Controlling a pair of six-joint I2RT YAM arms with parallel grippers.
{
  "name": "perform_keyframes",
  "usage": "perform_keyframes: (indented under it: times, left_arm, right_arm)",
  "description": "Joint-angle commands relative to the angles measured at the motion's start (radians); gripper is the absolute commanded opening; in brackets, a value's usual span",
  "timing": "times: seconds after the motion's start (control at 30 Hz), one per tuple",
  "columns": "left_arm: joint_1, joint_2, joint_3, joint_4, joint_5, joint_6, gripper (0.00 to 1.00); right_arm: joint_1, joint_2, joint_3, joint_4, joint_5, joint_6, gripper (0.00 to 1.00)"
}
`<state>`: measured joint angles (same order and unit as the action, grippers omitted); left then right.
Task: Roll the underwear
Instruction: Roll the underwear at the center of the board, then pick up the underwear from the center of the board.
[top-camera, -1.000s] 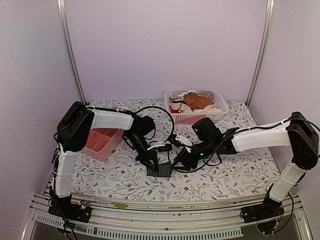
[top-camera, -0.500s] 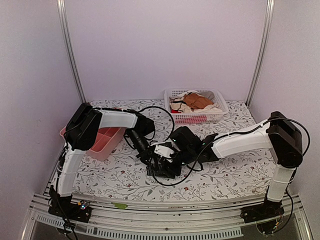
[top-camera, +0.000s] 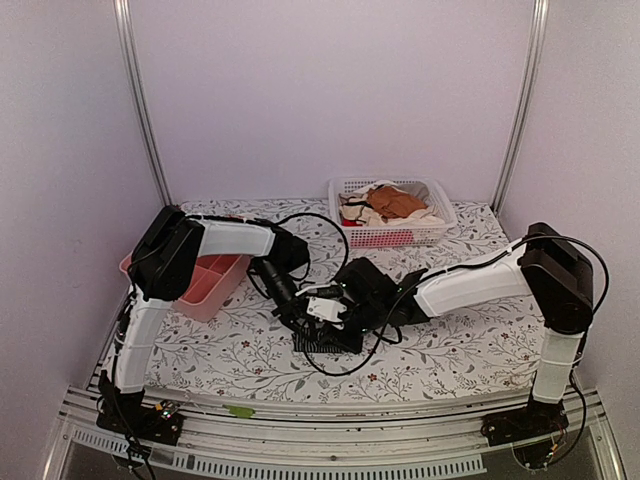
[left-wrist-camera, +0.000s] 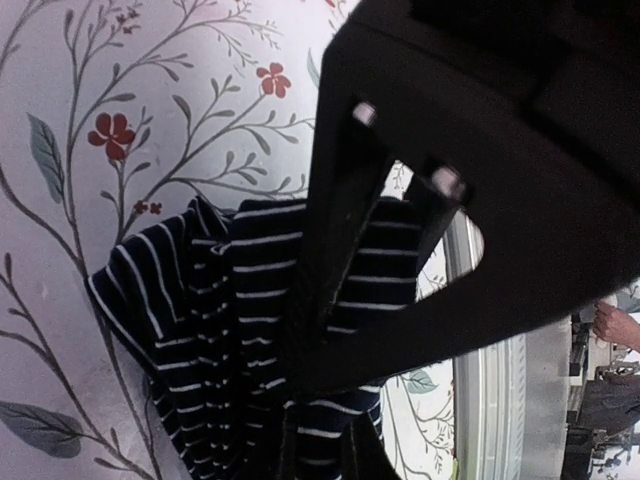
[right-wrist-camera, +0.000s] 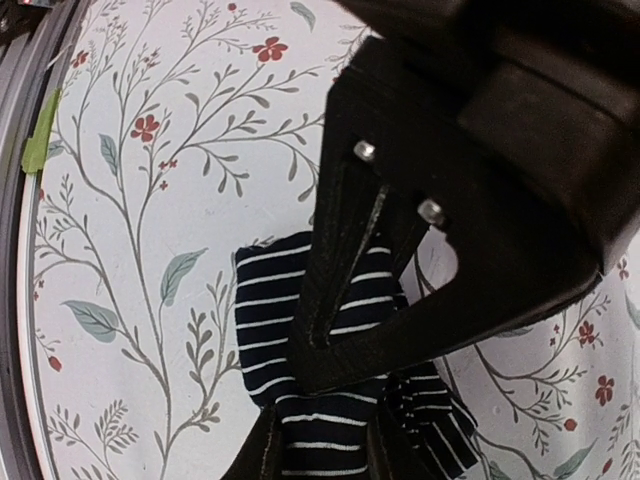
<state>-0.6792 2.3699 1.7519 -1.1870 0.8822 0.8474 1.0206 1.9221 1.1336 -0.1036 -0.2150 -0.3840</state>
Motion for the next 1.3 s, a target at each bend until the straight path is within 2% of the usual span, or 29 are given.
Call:
perform_keyframes:
  times: [0.0, 0.1, 0.2, 0.37, 0.4, 0.43, 0.57, 0.7, 0.77, 0.87, 0.93, 1.13, 1.27]
  left_arm:
    - [0.015, 0.038, -0.016, 0.036, -0.112, 0.000, 0.03]
    - [0.045, -0.033, -0.051, 0.111, -0.095, -0.052, 0.26]
    - [0.097, -0.163, -0.128, 0.253, -0.066, -0.120, 0.50]
    - [0.198, -0.452, -0.359, 0.610, -0.081, -0.277, 0.77]
    - [0.213, -0.515, -0.420, 0.690, -0.101, -0.305, 0.89]
    - [0.227, -0.570, -0.476, 0.766, -0.124, -0.323, 0.95]
    - [0.246, -0.768, -0.636, 0.985, -0.229, -0.348, 0.96]
    - [0.247, -0.886, -0.726, 1.108, -0.281, -0.430, 0.96]
    - [0.247, -0.901, -0.730, 1.097, -0.323, -0.481, 0.96]
    - [0.244, -0.853, -0.695, 0.942, -0.223, -0.409, 0.96]
    - [0.220, -0.863, -0.741, 0.957, -0.224, -0.403, 0.96]
    - [-0.032, -1.074, -1.143, 1.385, -0.415, -0.164, 0.96]
    - [-0.152, -1.035, -1.232, 1.485, -0.486, -0.059, 0.94]
  right_arm:
    - [0.008, 0.022, -0.021, -0.078, -0.010, -0.010, 0.00]
    - [0.007, 0.014, -0.029, -0.085, -0.052, 0.010, 0.00]
    - [-0.008, 0.009, -0.031, -0.088, -0.145, 0.074, 0.00]
    - [-0.063, 0.017, -0.028, -0.075, -0.343, 0.204, 0.00]
    - [-0.082, 0.024, -0.023, -0.069, -0.388, 0.240, 0.00]
    - [-0.100, 0.033, -0.016, -0.068, -0.431, 0.267, 0.00]
    - [-0.168, 0.093, 0.025, -0.074, -0.560, 0.360, 0.00]
    - [-0.211, 0.163, 0.056, -0.078, -0.642, 0.425, 0.00]
    - [-0.224, 0.196, 0.063, -0.075, -0.669, 0.448, 0.00]
    - [-0.240, 0.237, 0.065, -0.059, -0.705, 0.467, 0.00]
    - [-0.246, 0.254, 0.065, -0.056, -0.716, 0.476, 0.00]
    - [-0.265, 0.274, 0.052, -0.033, -0.743, 0.493, 0.00]
    - [-0.271, 0.297, 0.056, -0.014, -0.767, 0.504, 0.00]
